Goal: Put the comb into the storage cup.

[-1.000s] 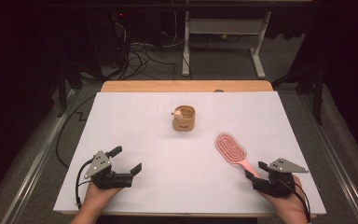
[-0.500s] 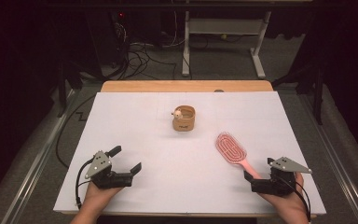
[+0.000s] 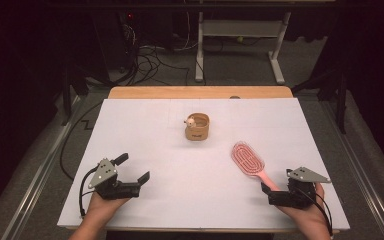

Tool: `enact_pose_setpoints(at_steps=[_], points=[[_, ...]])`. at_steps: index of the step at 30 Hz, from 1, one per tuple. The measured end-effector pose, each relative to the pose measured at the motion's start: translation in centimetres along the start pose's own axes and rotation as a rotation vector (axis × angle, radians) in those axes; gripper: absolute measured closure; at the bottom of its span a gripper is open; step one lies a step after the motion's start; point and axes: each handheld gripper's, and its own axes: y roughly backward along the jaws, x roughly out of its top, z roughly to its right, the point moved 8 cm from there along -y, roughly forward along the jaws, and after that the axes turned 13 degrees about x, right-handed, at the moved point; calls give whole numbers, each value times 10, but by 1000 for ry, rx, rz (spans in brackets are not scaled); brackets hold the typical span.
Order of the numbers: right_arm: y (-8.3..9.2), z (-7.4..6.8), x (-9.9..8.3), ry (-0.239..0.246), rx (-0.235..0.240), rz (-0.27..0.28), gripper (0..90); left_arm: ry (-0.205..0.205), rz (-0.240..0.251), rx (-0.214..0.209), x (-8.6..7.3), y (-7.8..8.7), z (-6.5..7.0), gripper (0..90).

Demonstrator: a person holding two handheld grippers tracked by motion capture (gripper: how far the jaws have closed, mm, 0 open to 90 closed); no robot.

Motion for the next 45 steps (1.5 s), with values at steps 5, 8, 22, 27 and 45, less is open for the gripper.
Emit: enact_pose_setpoints(at_steps=[5, 8, 22, 27, 45], points=[[-5, 1, 1, -14, 0, -45, 3, -4, 10, 6, 1, -3, -1, 23], [-11, 2, 0, -10, 5, -113, 3, -5, -13, -2, -2, -5, -1, 29], [-18, -2, 2, 11, 16, -309, 4, -49, -5, -18, -4, -5, 5, 29], [-20, -2, 2, 23, 26, -363, 5, -60, -9, -29, -6, -4, 10, 24], [-30, -10, 10, 48, 90, -525, 4, -59, -5, -55, -10, -5, 15, 0]])
